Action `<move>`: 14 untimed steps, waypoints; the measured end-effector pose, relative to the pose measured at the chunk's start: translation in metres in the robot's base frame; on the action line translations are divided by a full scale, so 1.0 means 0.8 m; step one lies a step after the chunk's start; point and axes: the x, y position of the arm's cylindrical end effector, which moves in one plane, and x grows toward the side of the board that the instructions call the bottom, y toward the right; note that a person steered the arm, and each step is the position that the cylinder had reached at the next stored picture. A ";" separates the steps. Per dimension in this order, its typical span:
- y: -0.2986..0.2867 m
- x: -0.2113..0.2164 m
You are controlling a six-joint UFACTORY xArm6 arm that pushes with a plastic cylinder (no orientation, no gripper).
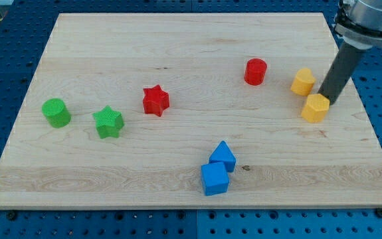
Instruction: Move the yellow hexagon slightly down
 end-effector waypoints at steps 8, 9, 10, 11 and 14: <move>-0.032 -0.001; -0.047 0.021; -0.045 0.043; -0.031 0.068; -0.037 0.059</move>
